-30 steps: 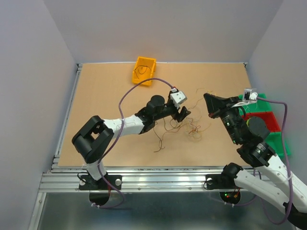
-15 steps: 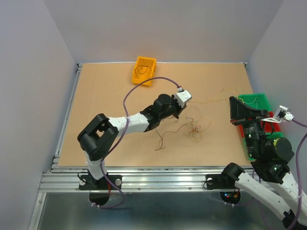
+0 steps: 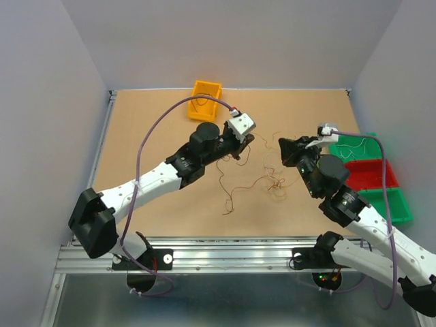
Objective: Untangle the cables
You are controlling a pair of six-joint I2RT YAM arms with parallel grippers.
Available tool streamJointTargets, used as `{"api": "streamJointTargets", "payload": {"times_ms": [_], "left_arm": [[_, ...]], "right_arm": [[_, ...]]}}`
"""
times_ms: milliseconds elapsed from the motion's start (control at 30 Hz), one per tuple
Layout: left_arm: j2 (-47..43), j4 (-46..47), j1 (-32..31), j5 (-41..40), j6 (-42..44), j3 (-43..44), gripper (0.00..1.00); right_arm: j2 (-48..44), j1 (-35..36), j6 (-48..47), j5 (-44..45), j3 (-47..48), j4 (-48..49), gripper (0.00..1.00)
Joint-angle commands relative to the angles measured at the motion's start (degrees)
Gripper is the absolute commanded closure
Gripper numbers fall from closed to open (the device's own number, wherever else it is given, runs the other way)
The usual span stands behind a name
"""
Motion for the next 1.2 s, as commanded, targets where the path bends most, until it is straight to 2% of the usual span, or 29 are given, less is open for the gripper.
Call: {"api": "streamJointTargets", "payload": {"times_ms": [0,33,100,133,200,433,633,767,1000,1033,1167], "left_arm": [[-6.99,-5.68,2.67,5.84,-1.97,2.29,1.0],[-7.43,-6.57,4.06,8.55,-2.42,2.91,1.0],[-8.14,-7.8,5.83,11.21,-3.38,3.44,1.0],[-8.23,-7.98,7.32,13.39,-4.17,3.7,1.0],[-8.05,-8.25,8.38,14.29,-4.97,3.97,1.0],[-6.65,-8.51,10.67,20.26,-7.08,5.11,1.0],[-7.44,-7.72,11.46,17.82,-7.69,4.5,1.0],[-8.05,-6.15,11.98,6.69,-8.57,3.01,1.0],[-7.79,-2.8,15.06,-4.85,-13.58,1.59,1.0],[-7.96,-2.8,15.33,-11.3,-15.93,1.59,1.0],[-7.88,-3.32,16.82,-24.0,-20.43,1.59,1.0]], "right_arm": [[3.47,0.34,-2.09,-6.73,1.36,1.03,0.86],[3.92,0.34,-2.7,-9.17,1.62,1.21,0.84],[4.53,0.43,-3.41,-11.56,1.36,2.08,0.61],[4.54,0.43,-4.11,-13.31,0.4,3.57,0.43],[4.45,0.34,-4.81,-15.34,-0.92,5.59,0.37],[11.03,0.34,-5.61,-25.62,-5.23,16.05,0.34],[15.17,0.35,-2.89,-27.83,-7.43,22.47,0.34],[14.21,0.34,-1.92,-30.29,-8.22,24.41,0.34],[14.82,0.34,-1.57,-32.66,-7.52,23.71,0.34],[15.25,0.34,-1.48,-33.01,-7.43,23.88,0.34],[14.38,0.34,-1.39,-33.28,-7.6,23.89,0.3]]}}
